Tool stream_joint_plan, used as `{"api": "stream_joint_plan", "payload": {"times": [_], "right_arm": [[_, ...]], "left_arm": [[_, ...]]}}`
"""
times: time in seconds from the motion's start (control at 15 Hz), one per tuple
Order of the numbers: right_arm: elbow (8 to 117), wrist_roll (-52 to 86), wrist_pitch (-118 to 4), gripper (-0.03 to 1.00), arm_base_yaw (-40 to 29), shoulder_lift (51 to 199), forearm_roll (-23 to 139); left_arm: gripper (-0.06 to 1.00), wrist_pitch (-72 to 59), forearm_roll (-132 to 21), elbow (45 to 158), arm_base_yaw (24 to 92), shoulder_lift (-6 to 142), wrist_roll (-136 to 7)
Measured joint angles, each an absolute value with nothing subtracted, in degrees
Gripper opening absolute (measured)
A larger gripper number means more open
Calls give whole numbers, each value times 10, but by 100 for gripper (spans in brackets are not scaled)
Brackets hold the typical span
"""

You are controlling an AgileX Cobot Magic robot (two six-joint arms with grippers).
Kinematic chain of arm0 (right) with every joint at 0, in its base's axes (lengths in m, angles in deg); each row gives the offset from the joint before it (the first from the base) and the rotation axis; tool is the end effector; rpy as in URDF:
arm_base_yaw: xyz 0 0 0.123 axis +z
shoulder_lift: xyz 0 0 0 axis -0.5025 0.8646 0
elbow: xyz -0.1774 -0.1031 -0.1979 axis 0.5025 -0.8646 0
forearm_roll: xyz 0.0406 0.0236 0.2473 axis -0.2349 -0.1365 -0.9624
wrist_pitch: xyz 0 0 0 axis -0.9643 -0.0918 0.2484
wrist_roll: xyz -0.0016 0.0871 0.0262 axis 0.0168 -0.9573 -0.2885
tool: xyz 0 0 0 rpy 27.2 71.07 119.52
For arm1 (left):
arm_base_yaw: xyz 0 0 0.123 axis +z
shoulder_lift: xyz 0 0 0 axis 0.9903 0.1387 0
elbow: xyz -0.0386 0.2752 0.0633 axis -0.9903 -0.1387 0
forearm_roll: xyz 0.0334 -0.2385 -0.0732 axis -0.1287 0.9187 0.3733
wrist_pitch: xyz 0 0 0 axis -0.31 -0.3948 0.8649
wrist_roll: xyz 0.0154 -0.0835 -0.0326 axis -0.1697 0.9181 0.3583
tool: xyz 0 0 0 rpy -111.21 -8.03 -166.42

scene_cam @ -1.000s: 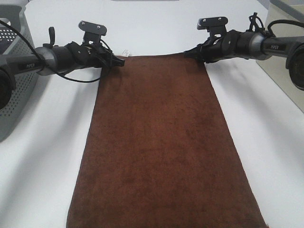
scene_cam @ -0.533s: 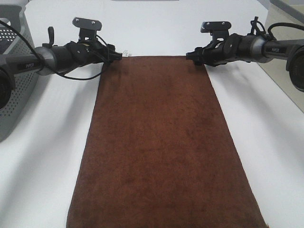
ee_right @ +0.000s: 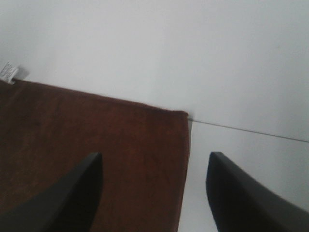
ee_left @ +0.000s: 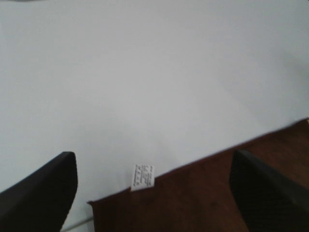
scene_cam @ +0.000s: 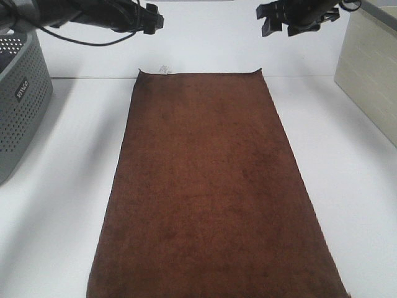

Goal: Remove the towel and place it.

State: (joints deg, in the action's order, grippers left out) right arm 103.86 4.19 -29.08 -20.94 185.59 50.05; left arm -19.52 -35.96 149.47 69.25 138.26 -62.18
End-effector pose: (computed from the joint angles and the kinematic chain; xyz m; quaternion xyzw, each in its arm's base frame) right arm 0.5306 0.1016 0.2273 -0.0858 0.9120 0.1169 0.3836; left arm 0.5636 -0.1427 0.1976 0.1344 0.8316 -0.1273 0.5236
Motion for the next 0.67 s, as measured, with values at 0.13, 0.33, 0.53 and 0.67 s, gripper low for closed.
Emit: {"api": "stream_joint_plan", "payload": {"times": [0.13,0.33,0.53,0.67], "right_arm": [[1039,41,-209,61,-209,1799,508],[1039,5,-131,62,-216,1718,517],[1040,-48,-43,62,-248,1653,516],[1040,-66,16,64,-270,1625,521]], "left_arm": [[83,-318,-403,1495,710,1344,-577],[83,-487,-515,1495,748,1280,-524],[85,-580,-559,1495,799,1210,-406],[88,-638,-586,1495,837,1174,-339]]}}
